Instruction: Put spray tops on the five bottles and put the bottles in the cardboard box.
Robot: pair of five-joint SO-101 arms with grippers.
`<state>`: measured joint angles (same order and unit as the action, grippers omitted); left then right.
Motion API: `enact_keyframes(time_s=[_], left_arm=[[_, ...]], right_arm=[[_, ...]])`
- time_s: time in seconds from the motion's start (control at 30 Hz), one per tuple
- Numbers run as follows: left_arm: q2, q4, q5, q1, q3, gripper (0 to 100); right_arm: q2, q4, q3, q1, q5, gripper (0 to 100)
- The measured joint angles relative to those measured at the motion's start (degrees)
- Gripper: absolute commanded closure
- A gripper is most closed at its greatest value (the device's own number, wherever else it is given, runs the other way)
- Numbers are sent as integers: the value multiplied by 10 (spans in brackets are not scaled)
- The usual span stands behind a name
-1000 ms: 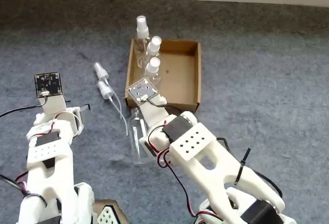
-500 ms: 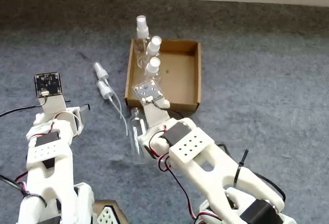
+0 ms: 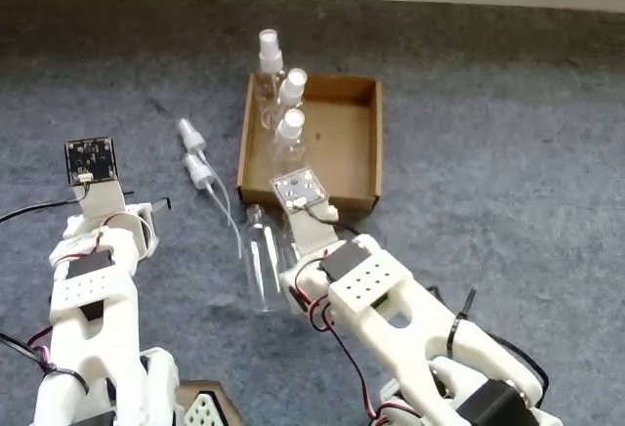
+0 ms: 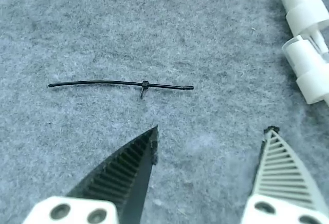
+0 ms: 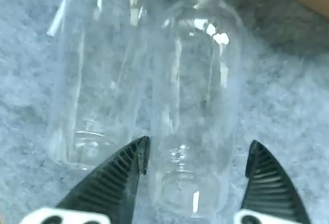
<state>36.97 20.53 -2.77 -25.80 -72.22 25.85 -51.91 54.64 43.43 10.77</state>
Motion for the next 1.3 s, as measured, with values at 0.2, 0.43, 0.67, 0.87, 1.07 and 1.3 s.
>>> enact_keyframes(time_s=[0.2, 0.43, 0.67, 0.87, 1.07, 1.3], left_arm=[[0, 0, 0, 0, 0, 713], [0, -2, 0, 0, 0, 713], [0, -2, 0, 0, 0, 713], [0, -2, 0, 0, 0, 713], [0, -2, 0, 0, 0, 713], [0, -2, 0, 0, 0, 713]], right_arm=[[1, 4, 23, -41, -13, 927], [10, 6, 69, -56, -89, 933], [10, 0, 78, -55, -149, 935], [11, -30, 77, -58, -194, 994], [11, -30, 77, -68, -222, 994], [11, -43, 77, -141, -275, 994]])
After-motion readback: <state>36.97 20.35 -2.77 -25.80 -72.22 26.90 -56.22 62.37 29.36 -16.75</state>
